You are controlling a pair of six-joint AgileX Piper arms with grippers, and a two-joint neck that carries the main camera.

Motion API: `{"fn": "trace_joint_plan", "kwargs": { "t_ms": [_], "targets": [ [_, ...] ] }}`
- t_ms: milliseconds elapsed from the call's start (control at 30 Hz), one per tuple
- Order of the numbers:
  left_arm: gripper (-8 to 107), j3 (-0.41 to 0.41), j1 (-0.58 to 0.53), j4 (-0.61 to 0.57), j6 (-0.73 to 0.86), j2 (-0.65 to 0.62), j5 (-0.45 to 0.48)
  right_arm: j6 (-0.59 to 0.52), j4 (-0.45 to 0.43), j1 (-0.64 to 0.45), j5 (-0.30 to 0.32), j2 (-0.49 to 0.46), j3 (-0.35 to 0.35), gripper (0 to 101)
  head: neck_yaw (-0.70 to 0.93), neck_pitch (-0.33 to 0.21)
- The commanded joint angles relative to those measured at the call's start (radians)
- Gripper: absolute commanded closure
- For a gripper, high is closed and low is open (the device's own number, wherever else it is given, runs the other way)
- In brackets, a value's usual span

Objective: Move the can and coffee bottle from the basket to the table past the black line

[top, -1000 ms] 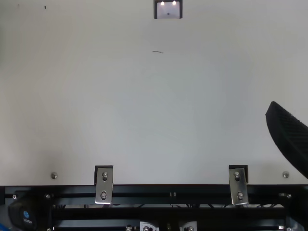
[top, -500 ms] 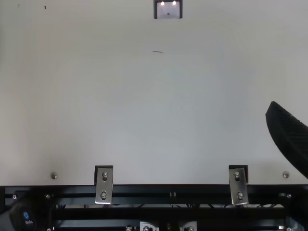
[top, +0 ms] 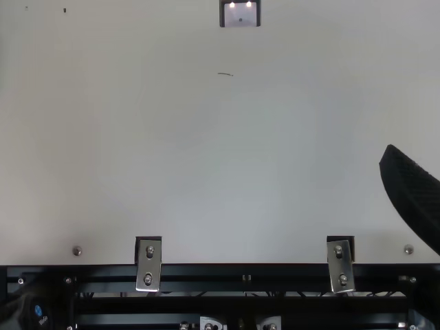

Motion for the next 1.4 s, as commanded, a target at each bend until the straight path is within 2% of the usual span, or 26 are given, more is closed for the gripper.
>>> {"fn": "trace_joint_plan", "kwargs": {
  "t_ms": [0,367,633,933,1267,1367],
  "targets": [
    [89,0.015,-0.016,-0.036,-0.005,-0.057,0.007,0.0,0.0,0.0,0.0,0.0,0.0,0,0.017,-0.031],
    [89,0.087,-0.133,-0.1,-0.086,-0.227,0.052,0.0,0.0,0.0,0.0,0.0,0.0,0,-0.018,-0.02],
    [89,0.123,-0.216,-0.081,-0.168,-0.305,0.065,0.0,0.0,0.0,0.0,0.0,0.0,0,-0.192,0.033],
    [89,0.151,-0.276,-0.051,-0.249,-0.361,0.071,0.0,0.0,0.0,0.0,0.0,0.0,0,-0.405,0.128],
    [89,0.176,-0.308,-0.074,-0.316,-0.422,0.107,0.0,0.0,0.0,0.0,0.0,0.0,0,-0.627,0.171],
    [89,0.183,-0.318,-0.099,-0.334,-0.444,0.127,0.0,0.0,0.0,0.0,0.0,0.0,0,-0.627,0.171]
  ]
}}
